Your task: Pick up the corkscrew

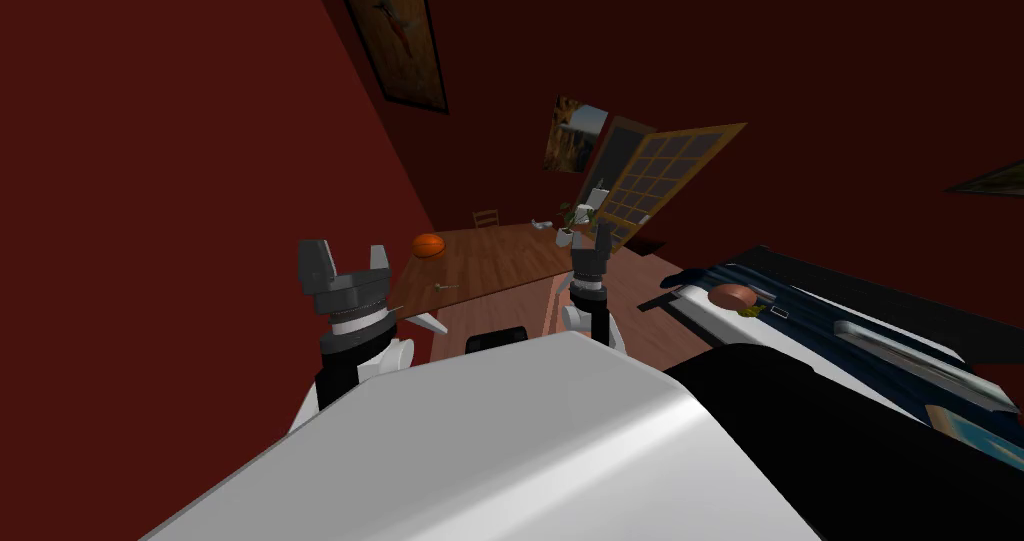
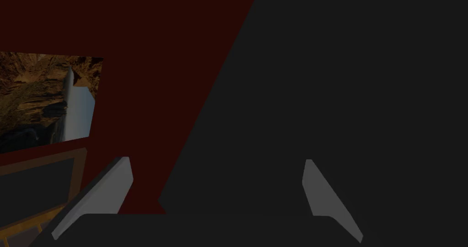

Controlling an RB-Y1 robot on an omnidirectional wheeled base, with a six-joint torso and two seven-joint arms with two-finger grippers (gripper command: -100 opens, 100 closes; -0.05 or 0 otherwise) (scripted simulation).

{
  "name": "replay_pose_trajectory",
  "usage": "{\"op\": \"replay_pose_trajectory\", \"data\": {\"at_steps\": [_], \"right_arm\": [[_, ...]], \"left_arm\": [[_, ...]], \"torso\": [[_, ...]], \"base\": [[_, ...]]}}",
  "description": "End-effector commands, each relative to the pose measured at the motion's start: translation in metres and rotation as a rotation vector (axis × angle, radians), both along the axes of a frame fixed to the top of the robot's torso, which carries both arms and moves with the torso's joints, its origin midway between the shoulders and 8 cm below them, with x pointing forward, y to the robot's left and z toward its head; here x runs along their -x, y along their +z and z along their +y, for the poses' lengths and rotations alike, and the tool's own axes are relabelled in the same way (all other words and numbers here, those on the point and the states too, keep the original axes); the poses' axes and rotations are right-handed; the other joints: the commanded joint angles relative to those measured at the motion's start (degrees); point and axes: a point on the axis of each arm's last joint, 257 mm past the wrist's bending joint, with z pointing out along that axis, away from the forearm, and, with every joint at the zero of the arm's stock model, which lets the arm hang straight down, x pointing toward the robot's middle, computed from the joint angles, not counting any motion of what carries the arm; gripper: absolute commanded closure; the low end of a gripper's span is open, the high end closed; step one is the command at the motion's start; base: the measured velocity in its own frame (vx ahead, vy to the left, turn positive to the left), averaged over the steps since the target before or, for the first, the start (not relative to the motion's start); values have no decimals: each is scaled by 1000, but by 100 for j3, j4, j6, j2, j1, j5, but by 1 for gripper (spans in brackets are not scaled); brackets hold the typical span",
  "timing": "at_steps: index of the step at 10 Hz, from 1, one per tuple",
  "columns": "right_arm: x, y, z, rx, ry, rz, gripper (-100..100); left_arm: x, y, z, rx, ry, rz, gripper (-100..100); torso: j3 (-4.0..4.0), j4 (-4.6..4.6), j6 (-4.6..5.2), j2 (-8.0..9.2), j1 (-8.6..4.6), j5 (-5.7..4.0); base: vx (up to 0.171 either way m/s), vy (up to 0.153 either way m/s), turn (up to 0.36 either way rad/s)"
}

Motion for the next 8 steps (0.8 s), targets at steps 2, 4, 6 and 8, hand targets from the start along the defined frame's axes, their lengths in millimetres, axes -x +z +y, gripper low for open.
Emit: {"op": "replay_pose_trajectory", "data": {"at_steps": [2,4,6,8], "right_arm": [[0,0,0,0,0,0,0],[0,0,0,0,0,0,0],[0,0,0,0,0,0,0],[0,0,0,0,0,0,0]], "left_arm": [[-17,-19,4,-45,3,83,-100],[-33,-40,11,-85,16,168,-100],[-52,-66,24,-132,40,266,-100],[-62,-82,33,-155,58,323,-100]], "torso": [[-1,0,1,-2,8,2],[-2,-1,1,-4,19,4],[-1,-1,1,-2,17,4],[-1,0,0,-2,16,4]], "base": [[7,29,-53],[4,42,-56],[1,39,-70],[-2,30,-35]]}}
